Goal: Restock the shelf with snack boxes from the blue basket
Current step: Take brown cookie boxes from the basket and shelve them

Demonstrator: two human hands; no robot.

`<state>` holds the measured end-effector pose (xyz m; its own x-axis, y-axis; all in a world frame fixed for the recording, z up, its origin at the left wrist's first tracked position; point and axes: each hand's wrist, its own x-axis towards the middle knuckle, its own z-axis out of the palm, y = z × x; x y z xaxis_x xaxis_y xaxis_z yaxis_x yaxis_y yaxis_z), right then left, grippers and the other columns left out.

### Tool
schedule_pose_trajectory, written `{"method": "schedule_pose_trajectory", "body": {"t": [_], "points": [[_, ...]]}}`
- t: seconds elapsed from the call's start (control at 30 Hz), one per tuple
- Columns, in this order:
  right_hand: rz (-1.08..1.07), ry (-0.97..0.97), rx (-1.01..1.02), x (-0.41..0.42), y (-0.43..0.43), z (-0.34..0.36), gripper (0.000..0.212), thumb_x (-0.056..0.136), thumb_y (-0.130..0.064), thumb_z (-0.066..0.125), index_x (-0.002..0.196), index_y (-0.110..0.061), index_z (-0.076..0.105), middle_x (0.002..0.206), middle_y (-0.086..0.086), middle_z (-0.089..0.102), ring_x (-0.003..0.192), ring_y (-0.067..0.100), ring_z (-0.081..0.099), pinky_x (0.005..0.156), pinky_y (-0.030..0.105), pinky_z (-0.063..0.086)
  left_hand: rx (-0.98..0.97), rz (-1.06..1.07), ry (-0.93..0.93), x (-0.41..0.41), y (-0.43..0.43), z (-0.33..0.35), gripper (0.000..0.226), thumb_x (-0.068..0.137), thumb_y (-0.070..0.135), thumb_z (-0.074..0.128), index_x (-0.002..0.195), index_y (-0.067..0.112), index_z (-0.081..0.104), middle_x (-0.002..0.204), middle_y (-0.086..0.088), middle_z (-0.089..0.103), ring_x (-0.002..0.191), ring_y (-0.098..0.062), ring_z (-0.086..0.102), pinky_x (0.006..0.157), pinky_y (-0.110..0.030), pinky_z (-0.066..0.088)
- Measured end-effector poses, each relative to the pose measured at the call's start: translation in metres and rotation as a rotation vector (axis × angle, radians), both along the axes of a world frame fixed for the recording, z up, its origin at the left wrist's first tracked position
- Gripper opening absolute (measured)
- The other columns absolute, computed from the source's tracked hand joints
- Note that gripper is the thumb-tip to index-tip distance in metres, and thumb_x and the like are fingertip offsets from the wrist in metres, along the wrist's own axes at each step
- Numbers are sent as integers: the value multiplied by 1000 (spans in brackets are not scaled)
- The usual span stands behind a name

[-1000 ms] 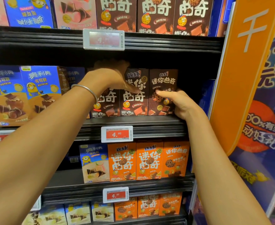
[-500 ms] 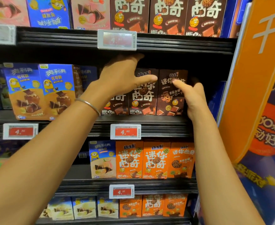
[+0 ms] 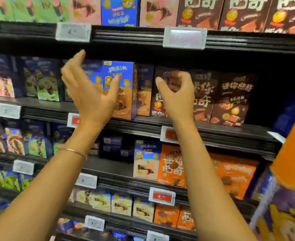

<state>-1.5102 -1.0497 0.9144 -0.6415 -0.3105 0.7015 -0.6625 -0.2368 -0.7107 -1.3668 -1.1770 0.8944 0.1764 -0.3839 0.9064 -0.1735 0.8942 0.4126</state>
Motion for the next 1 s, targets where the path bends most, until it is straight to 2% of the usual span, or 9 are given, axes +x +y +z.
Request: {"method": "schedule_pose_trajectory", "body": {"t": [0.03,0.17,0.27,0.33,0.43,0.57,0.67,0.8,1.0], "points": [[32,-11,44,6,-8,-2,54,87,-41,75,129,-15,53,130,5,56,118,18,56,102,41,49,69,-17,-11,7,-9,-1,93,85,48,79,152,-4,40,147,-22,46,139,-38,44,115,-17,25],[105,-52,165,26,-32,-11,82,79,-52,78,142,-16,40,139,6,44,127,23,49,108,45,44,368,-158,-113,23,-42,-9,138,63,79,74,165,7,15,163,-22,26,154,-35,24,123,-38,23],[53,-38,183,32,-42,-16,87,78,-52,78,145,-15,36,138,6,40,129,25,46,108,47,43,527,-264,-199,28,-60,-13,157,47,85,75,167,14,4,166,-24,19,158,-33,20,127,-43,21],[-5,-38,180,32,-47,-17,86,78,-50,79,144,-14,37,138,7,39,128,26,46,106,47,43,567,-285,-257,29,-71,-16,163,47,81,85,168,14,-1,169,-23,15,160,-33,16,129,-46,19],[-58,-24,195,31,-51,-18,84,80,-49,79,144,-13,38,139,7,39,129,26,46,105,47,46,583,-296,-314,28,-81,-16,164,50,76,90,168,12,-5,170,-23,15,160,-33,15,130,-48,19],[-112,-1,179,29,-55,-20,75,82,-46,78,140,-15,43,137,4,42,124,23,49,101,44,48,615,-268,-377,28,-86,-12,176,36,90,83,168,16,-6,167,-24,16,158,-37,19,128,-49,22],[-145,2,165,30,-57,-21,69,83,-46,77,138,-18,46,135,1,44,120,20,52,92,39,52,619,-248,-424,26,-89,-12,164,48,83,84,168,19,-7,164,-21,16,155,-40,21,125,-52,25],[-181,-12,146,33,-60,-21,67,84,-46,77,137,-19,47,134,-1,45,116,17,54,78,28,45,601,-229,-499,22,-94,-14,151,64,78,79,167,21,-15,161,-19,14,154,-43,21,125,-55,28],[-199,-21,132,37,-60,-23,66,85,-45,77,138,-19,47,135,-1,45,118,17,54,83,34,53,588,-173,-534,21,-94,-14,151,63,86,70,166,18,-17,160,-21,14,151,-48,22,122,-58,29]]}}
